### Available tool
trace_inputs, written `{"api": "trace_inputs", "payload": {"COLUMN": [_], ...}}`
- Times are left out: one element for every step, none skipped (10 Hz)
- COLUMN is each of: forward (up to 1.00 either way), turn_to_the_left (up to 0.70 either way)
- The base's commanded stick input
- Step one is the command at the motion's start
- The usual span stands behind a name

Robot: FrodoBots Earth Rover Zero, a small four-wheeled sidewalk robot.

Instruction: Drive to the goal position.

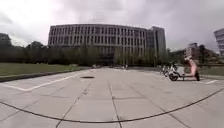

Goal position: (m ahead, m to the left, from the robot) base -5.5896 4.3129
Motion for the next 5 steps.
{"api": "trace_inputs", "payload": {"forward": [0.70, 0.70, 0.70, 0.70, 0.70], "turn_to_the_left": [0.00, 0.00, 0.00, 0.00, 0.00]}}
